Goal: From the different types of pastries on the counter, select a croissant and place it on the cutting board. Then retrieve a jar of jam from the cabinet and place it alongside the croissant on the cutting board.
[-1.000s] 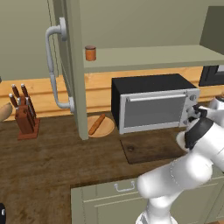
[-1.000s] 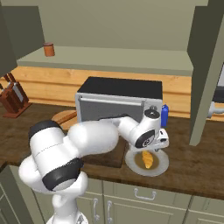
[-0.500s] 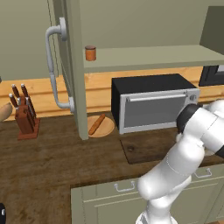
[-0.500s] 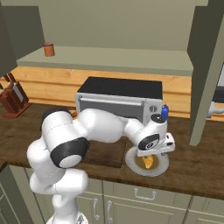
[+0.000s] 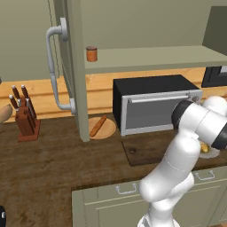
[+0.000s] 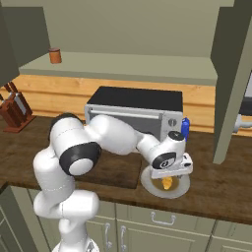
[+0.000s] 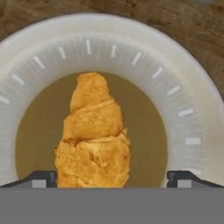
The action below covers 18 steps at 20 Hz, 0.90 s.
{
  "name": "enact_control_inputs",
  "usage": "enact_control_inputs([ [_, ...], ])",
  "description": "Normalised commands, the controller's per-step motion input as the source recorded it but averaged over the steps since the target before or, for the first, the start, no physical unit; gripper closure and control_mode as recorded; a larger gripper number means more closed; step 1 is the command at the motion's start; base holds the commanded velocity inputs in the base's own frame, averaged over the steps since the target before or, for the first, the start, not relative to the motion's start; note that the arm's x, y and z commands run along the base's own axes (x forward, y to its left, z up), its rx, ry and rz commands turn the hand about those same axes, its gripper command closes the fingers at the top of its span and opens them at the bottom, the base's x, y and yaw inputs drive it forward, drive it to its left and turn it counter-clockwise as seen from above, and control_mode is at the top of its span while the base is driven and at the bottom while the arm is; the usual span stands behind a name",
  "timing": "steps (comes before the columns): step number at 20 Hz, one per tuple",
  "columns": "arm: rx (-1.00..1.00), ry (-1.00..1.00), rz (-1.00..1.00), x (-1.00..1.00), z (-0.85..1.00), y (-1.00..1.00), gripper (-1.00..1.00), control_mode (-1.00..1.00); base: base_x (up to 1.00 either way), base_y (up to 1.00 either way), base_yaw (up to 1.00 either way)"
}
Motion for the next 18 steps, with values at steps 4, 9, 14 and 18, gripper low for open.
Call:
enact_control_inputs([
  [4, 0.00, 0.05, 0.00, 0.07, -0.34, 0.00, -1.00, -1.00, 0.00, 0.00, 0.00],
  [9, 0.00, 0.06, 0.00, 0.09, -0.51, 0.00, -1.00, -1.00, 0.00, 0.00, 0.00],
  [14, -0.01, 0.02, 0.00, 0.01, -0.34, 0.01, 1.00, -1.00, 0.00, 0.00, 0.00],
  [18, 0.00, 0.00, 0.00, 0.00, -0.06, 0.00, 1.00, -1.00, 0.00, 0.00, 0.00],
])
